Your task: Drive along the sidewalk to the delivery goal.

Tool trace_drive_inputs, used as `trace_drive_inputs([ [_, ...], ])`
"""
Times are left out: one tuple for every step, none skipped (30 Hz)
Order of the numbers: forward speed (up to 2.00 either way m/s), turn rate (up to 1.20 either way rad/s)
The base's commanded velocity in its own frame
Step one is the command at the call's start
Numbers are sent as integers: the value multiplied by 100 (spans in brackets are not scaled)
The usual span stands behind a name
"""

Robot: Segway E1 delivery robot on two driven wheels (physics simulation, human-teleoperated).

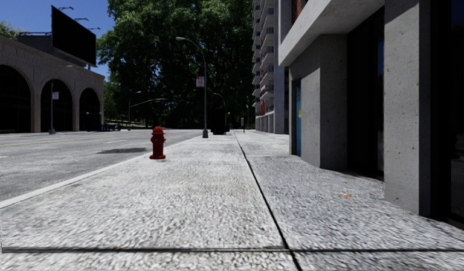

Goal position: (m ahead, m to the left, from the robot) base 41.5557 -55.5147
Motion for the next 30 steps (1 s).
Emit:
trace_drive_inputs([
  [198,0],
  [198,0],
  [198,0],
  [198,0],
  [198,0],
  [198,0],
  [198,0],
  [198,0],
  [198,0],
  [198,0],
  [198,0],
  [198,0],
  [198,0],
  [198,0],
  [198,0],
  [198,0],
  [198,0],
  [198,0],
  [198,0],
  [198,0],
  [198,0],
  [198,0],
  [198,0],
  [198,0],
  [198,0],
  [198,0],
  [198,0],
  [198,0],
  [198,0],
  [198,0],
])
